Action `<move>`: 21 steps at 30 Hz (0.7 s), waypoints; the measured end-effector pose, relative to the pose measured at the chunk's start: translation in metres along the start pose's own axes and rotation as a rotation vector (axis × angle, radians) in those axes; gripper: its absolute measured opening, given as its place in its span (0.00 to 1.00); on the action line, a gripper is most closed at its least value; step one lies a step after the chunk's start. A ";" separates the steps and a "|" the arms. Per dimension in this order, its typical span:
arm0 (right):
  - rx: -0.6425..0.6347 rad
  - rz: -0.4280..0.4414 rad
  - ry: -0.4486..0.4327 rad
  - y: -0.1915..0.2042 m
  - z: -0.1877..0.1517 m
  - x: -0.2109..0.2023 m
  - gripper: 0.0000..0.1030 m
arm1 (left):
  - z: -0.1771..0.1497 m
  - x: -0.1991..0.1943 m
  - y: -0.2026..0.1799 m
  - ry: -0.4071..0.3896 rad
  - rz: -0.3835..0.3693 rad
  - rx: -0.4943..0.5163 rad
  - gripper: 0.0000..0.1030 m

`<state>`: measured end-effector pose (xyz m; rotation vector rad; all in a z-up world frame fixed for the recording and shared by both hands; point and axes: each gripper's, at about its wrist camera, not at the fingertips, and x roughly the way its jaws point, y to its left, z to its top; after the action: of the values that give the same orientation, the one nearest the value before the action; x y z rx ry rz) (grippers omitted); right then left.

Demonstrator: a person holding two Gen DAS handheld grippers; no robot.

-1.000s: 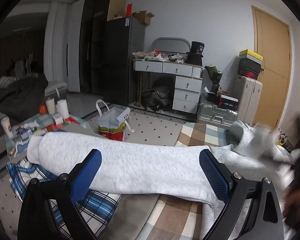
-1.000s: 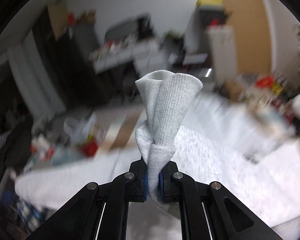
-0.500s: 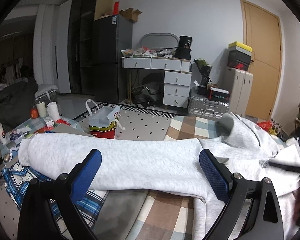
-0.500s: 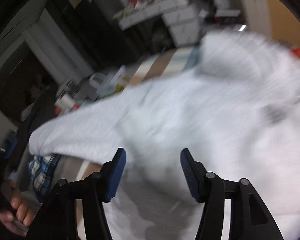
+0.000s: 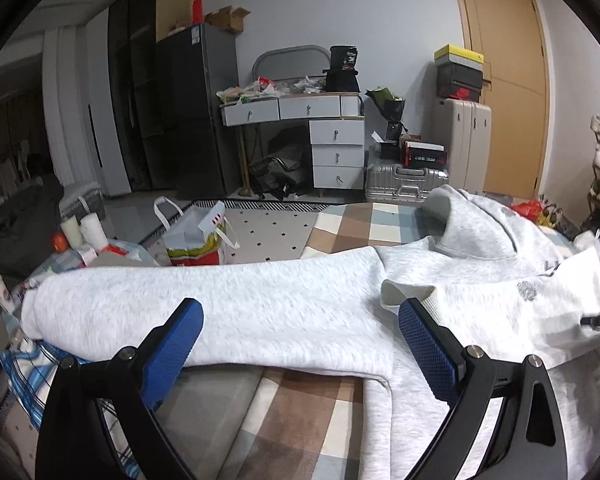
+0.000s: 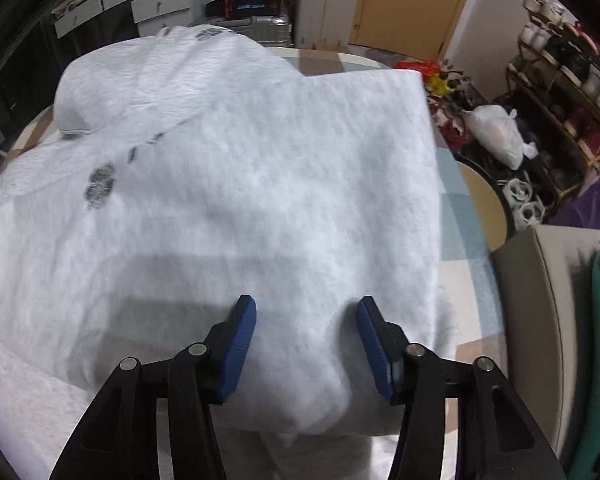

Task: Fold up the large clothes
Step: 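Carry the sleeve across the hoodie body and release it with the right gripper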

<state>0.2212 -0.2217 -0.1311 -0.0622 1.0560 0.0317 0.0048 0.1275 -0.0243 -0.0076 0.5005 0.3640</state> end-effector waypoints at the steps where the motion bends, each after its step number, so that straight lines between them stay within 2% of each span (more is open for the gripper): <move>1: 0.003 0.050 -0.021 0.009 0.003 -0.008 0.49 | 0.000 -0.001 -0.001 -0.004 0.014 0.006 0.93; 4: -0.078 0.214 -0.082 0.072 0.015 -0.027 0.50 | 0.001 0.001 0.005 0.006 0.049 -0.016 0.93; 6: -0.173 0.282 -0.093 0.124 0.021 -0.026 0.50 | 0.002 0.005 0.013 0.030 0.059 -0.054 0.93; 8: -0.276 0.330 -0.093 0.184 0.024 -0.016 0.49 | 0.002 0.008 0.024 0.044 0.072 -0.083 0.93; 12: -0.344 0.353 -0.035 0.253 0.011 0.020 0.48 | 0.002 0.011 0.038 0.055 0.112 -0.117 0.93; 13: -0.367 0.341 -0.019 0.259 0.001 0.031 0.47 | 0.002 0.012 0.043 0.062 0.110 -0.129 0.93; 15: -0.475 0.241 -0.096 0.278 -0.016 0.029 0.48 | 0.000 0.012 0.050 0.073 0.102 -0.147 0.93; 17: -0.552 0.210 -0.109 0.278 -0.019 0.026 0.44 | 0.000 0.014 0.052 0.080 0.090 -0.162 0.93; 20: -0.522 0.204 -0.126 0.243 -0.005 0.010 0.44 | 0.000 0.015 0.053 0.094 0.054 -0.199 0.93; 21: -0.487 0.158 -0.158 0.217 0.008 0.004 0.45 | 0.001 0.016 0.052 0.095 0.044 -0.204 0.93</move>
<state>0.2177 -0.0047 -0.1387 -0.4105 0.8742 0.4304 -0.0001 0.1819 -0.0266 -0.2130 0.5565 0.4580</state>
